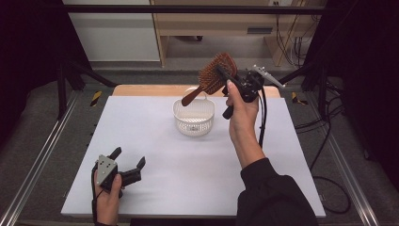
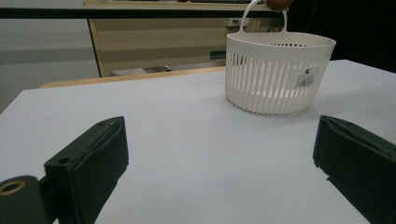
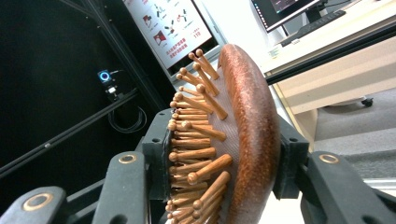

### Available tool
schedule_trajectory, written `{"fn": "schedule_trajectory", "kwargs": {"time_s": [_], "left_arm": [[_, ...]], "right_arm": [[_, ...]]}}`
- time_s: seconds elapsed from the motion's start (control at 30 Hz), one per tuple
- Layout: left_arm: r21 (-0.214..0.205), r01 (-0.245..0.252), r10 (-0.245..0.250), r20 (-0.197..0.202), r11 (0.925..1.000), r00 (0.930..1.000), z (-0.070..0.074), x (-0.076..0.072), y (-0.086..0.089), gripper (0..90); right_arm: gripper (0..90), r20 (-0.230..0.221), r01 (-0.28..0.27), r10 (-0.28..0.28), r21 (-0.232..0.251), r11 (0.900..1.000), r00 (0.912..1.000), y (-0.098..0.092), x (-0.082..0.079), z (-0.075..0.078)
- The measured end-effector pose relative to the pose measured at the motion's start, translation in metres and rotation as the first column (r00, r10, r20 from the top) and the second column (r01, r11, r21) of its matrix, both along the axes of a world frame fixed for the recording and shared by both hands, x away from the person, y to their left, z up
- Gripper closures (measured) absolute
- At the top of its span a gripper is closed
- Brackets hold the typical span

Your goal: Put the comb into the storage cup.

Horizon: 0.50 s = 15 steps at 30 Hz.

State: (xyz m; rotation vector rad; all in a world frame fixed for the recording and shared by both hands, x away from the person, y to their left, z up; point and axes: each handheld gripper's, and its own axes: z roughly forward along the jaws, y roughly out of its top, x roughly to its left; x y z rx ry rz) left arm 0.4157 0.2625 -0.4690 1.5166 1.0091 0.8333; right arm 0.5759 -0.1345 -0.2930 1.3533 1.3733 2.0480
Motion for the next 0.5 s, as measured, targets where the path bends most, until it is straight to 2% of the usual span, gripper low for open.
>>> {"fn": "schedule_trajectory", "kwargs": {"time_s": [0.5], "left_arm": [[0.0, 0.001, -0.001, 0.0, 1.0, 1.0, 0.0, 0.0, 0.0001, 3.4]], "right_arm": [[51.3, -0.009, 0.02, -0.02, -0.024, 0.9995, 0.9998, -0.0025, 0.0049, -0.0081]]}}
